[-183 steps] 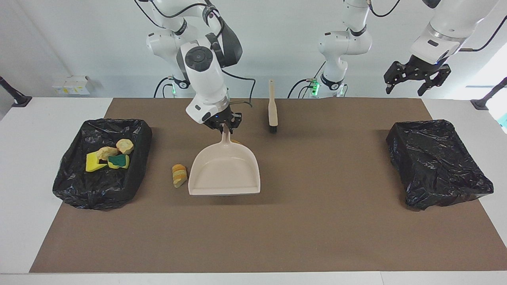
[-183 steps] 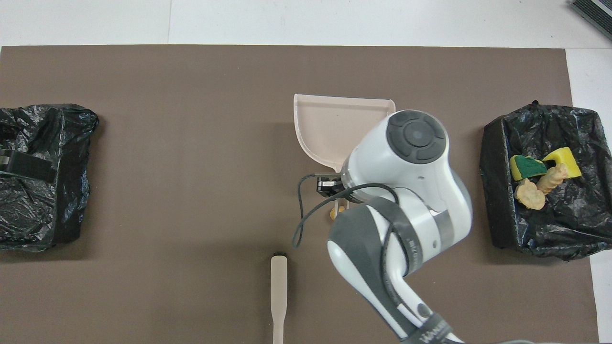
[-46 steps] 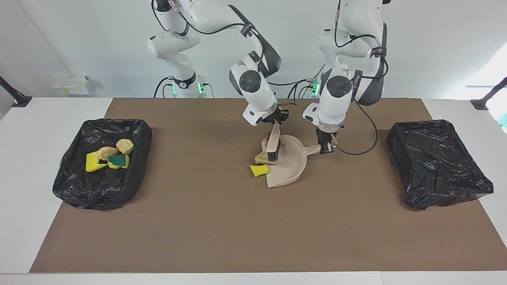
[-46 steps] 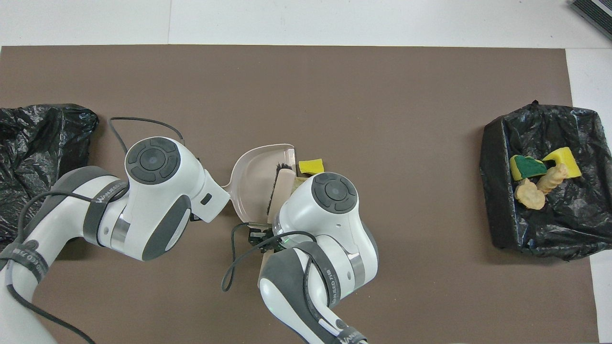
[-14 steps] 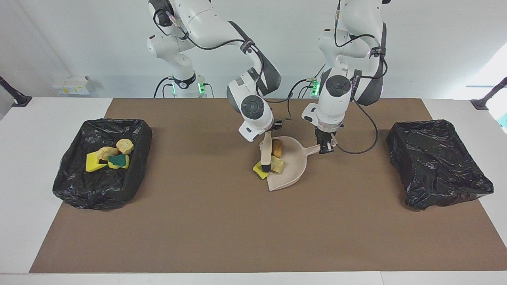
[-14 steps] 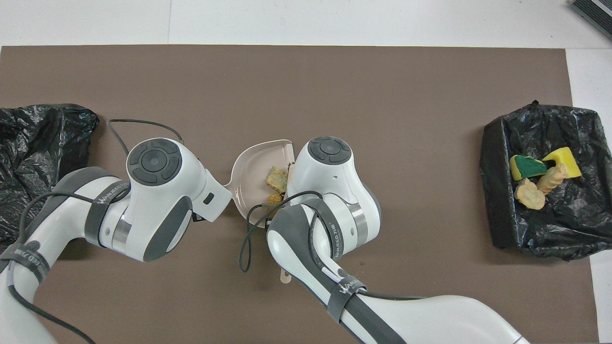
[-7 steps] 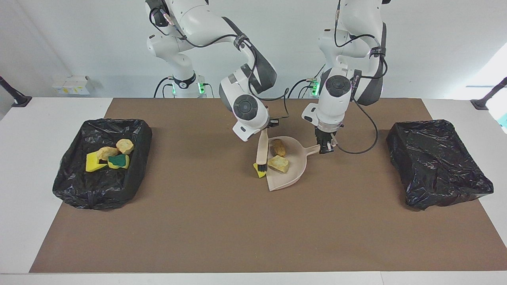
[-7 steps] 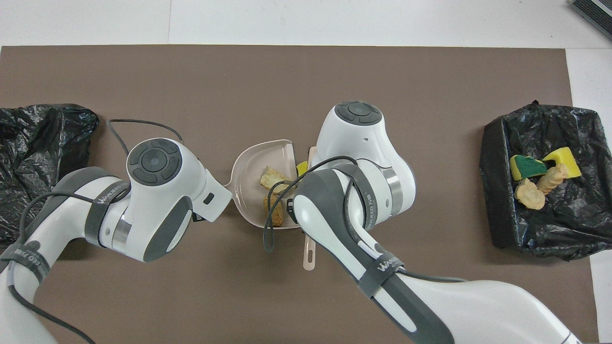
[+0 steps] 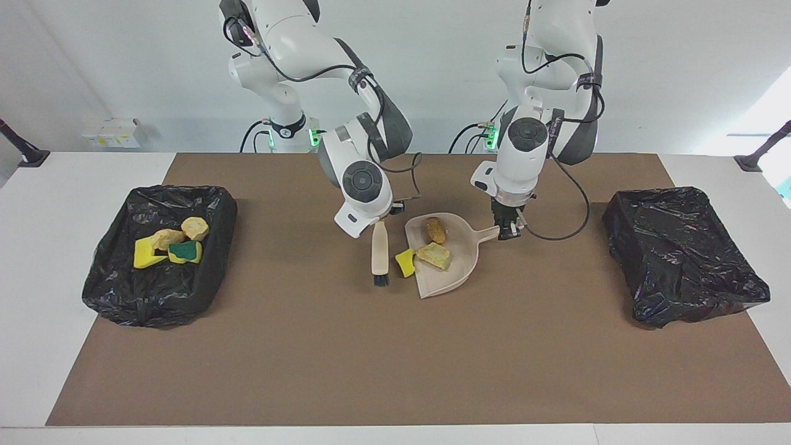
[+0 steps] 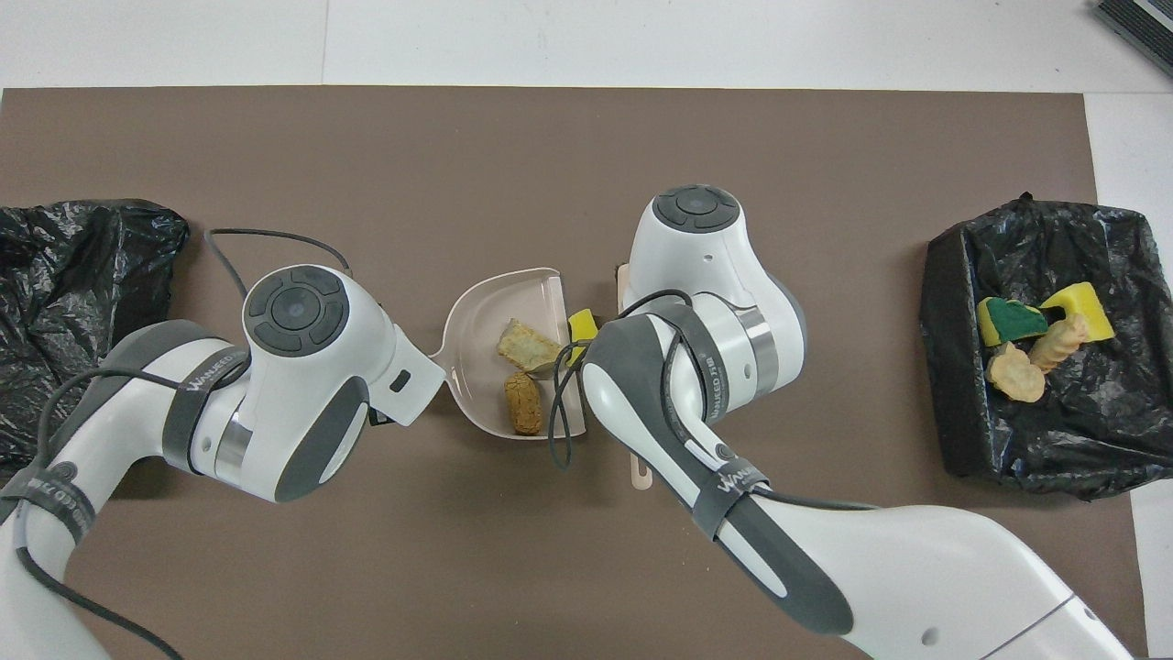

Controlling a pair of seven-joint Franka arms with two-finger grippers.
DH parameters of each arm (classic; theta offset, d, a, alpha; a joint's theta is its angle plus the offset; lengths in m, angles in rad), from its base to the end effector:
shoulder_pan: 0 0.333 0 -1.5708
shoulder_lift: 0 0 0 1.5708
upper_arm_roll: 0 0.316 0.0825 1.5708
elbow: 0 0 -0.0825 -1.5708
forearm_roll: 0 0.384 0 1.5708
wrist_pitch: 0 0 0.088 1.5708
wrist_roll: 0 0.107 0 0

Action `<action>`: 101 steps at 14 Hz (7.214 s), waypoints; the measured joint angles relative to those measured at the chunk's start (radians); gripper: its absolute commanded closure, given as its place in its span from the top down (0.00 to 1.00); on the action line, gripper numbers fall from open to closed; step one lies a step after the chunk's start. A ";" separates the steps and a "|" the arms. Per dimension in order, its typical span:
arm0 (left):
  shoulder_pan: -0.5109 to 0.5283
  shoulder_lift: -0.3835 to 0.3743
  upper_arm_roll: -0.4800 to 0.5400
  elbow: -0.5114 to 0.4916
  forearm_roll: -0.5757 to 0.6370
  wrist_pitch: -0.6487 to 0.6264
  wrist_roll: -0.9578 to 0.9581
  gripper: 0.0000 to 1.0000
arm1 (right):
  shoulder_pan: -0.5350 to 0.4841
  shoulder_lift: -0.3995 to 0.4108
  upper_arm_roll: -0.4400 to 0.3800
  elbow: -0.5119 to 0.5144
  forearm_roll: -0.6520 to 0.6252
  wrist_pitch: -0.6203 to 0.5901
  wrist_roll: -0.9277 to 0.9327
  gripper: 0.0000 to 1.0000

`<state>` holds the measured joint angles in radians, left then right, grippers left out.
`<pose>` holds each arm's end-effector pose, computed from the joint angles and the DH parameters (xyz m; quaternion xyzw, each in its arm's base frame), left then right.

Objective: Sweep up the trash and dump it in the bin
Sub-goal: 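Sweep the remaining yellow pieces into the dustpan with the right gripper's brush, then carry the loaded dustpan to the other black bag with the left gripper, then tip the dustpan into the bag while the right gripper drops the brush, then lift the empty dustpan away from the bag with the left gripper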

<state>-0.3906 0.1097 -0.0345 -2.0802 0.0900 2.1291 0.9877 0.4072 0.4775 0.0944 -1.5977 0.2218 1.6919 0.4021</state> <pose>0.5107 -0.2265 0.3704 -0.7435 0.6672 0.0390 0.0257 0.5521 0.3190 0.3344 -0.9737 -0.0135 0.2252 0.0324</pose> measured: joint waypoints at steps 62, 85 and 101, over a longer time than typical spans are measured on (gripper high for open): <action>0.824 -0.022 0.023 0.358 0.495 -0.043 0.721 0.00 | 0.248 -0.263 -0.006 -0.176 0.008 0.062 0.071 1.00; 0.736 -0.138 0.012 0.346 0.449 -0.130 0.582 0.00 | -0.384 -0.344 -0.071 0.150 -0.342 -0.220 -0.540 1.00; 0.329 -0.121 -0.002 0.206 0.164 -0.265 -0.140 0.00 | -0.450 -0.455 -0.050 0.085 -0.230 -0.204 -0.372 1.00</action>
<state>-0.0620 -0.0117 -0.0364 -1.8744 0.2539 1.8645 0.8473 -0.0425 0.0224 0.0443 -1.5127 -0.0079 1.4883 0.0305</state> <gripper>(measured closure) 0.687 0.000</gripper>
